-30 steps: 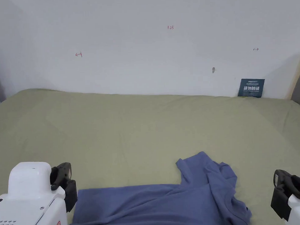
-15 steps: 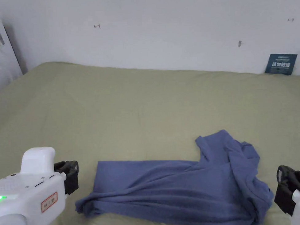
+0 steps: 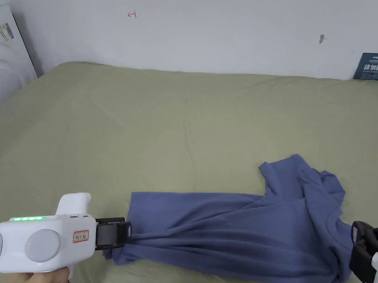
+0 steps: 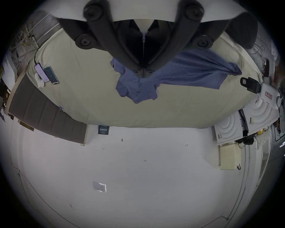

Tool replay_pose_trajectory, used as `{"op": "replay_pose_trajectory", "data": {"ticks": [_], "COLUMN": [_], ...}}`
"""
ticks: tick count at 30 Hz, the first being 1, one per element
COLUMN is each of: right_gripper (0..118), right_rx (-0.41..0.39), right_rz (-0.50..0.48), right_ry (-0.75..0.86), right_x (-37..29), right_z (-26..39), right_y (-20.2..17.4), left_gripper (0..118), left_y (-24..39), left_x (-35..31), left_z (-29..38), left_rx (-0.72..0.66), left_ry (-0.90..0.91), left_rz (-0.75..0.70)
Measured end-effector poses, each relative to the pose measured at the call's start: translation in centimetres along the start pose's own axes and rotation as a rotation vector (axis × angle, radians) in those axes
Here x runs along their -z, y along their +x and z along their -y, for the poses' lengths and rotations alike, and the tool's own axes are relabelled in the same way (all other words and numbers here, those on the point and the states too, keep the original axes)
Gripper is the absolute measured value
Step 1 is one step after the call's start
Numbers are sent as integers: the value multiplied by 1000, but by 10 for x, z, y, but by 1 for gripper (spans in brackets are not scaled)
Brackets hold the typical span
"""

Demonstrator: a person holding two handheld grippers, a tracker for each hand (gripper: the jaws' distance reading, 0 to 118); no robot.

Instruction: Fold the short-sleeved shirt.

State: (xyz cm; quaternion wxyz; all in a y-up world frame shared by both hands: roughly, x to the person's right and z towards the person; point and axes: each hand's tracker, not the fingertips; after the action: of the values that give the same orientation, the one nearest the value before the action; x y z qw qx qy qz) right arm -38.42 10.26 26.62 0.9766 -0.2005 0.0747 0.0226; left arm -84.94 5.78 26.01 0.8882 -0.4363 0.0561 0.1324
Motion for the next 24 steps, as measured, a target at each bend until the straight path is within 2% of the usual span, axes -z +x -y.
{"op": "replay_pose_trajectory", "data": {"ticks": [10, 11, 12, 13, 14, 15, 16, 17, 18, 24], "right_gripper": [3, 3, 3, 3, 3, 3, 3, 3, 3, 3], "right_rx": [20, 19, 17, 16, 16, 17, 18, 21, 23, 21], "right_rz": [-8, -10, -11, -12, -15, -15, -15, -16, -17, -11], "right_ry": [-39, -42, -45, -49, -55, -58, -62, -66, -70, -94], "right_x": [9, 10, 11, 12, 13, 13, 14, 14, 14, 19], "right_z": [6, 7, 8, 10, 11, 11, 12, 13, 14, 16], "right_y": [1, 0, -1, -1, -1, -1, 0, 0, 1, 7], "left_gripper": [111, 106, 96, 79, 46, 22, 13, 6, 5, 3], "left_y": [4, 6, 6, 6, 7, 3, 1, 2, 3, 4], "left_x": [16, 18, 22, 26, 29, 37, 42, 45, 49, 57], "left_z": [3, 3, 3, 2, 2, 1, 2, 3, 3, 9], "left_rx": [-2, -1, 0, 2, 4, 2, -10, -32, -22, 14], "left_ry": [-66, -76, -83, -90, -93, -105, -123, -137, -149, -150], "left_rz": [0, -6, -6, -11, -21, -12, 16, 41, 24, 3]}}
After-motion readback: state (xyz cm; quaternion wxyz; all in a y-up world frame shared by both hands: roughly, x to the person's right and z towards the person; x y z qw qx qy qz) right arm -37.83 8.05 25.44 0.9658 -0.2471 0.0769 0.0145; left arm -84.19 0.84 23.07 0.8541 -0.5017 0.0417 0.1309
